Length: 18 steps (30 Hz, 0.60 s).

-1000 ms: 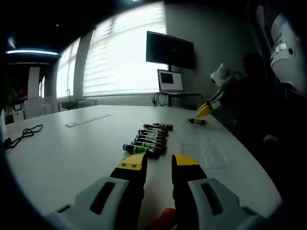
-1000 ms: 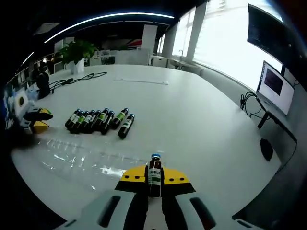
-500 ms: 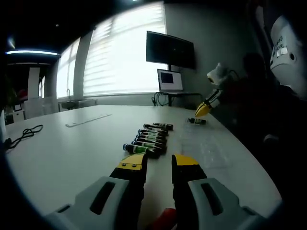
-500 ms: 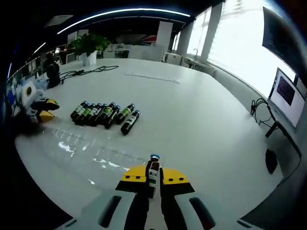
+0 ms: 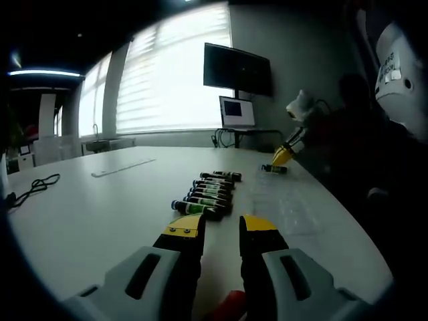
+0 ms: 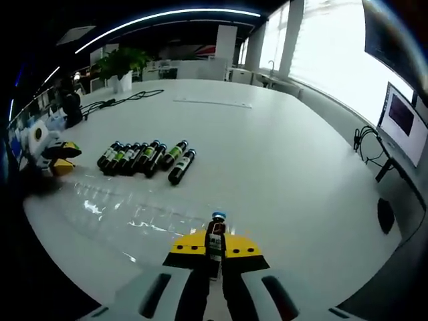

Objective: Grip medicine bottles put into box

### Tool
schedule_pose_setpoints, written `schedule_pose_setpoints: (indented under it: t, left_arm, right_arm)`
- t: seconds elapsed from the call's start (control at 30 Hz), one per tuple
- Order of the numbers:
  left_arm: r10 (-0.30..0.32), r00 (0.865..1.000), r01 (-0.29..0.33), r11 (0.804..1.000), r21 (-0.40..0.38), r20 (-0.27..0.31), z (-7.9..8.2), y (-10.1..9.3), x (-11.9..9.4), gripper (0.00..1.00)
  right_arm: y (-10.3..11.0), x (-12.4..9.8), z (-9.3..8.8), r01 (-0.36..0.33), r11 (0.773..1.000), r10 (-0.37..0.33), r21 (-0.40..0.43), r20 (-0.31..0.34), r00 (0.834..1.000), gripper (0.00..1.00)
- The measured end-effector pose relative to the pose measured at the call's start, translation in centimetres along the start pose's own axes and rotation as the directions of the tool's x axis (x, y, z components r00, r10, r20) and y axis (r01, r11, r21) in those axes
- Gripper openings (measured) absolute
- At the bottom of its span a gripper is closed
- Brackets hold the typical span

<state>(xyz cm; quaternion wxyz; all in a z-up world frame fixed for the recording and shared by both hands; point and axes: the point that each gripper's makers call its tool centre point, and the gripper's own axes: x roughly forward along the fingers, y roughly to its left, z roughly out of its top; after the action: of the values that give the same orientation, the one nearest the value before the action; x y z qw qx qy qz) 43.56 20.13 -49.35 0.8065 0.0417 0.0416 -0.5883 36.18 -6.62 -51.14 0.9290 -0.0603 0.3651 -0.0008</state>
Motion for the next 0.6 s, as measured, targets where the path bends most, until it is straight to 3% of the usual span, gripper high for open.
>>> schedule_pose_setpoints:
  t: [0.2, 0.23, 0.3, 0.6]
  left_arm:
    - [0.000, 1.000, 0.000, 1.000, 0.002, -0.001, -0.05, 0.03, 0.00, 0.14]
    - [0.000, 1.000, 0.000, 1.000, 0.002, -0.001, -0.05, 0.03, 0.00, 0.14]
    - [0.000, 1.000, 0.000, 1.000, 0.002, -0.001, -0.05, 0.03, 0.00, 0.14]
    - [-0.001, 1.000, 0.001, 1.000, 0.003, -0.002, -0.06, 0.04, 0.02, 0.14]
  right_arm:
    - [0.13, 0.04, -0.09, -0.001, 1.000, 0.001, 0.000, 0.005, 1.000, 0.01]
    - [0.24, 0.03, -0.74, -0.001, 1.000, 0.001, 0.000, -0.029, 1.000, 0.02]
    - [0.28, 0.24, -0.40, 0.001, 1.000, -0.001, -0.011, -0.001, 1.000, 0.02]
    - [0.16, 0.23, -0.35, 0.005, 1.000, -0.005, -0.024, 0.007, 1.000, 0.02]
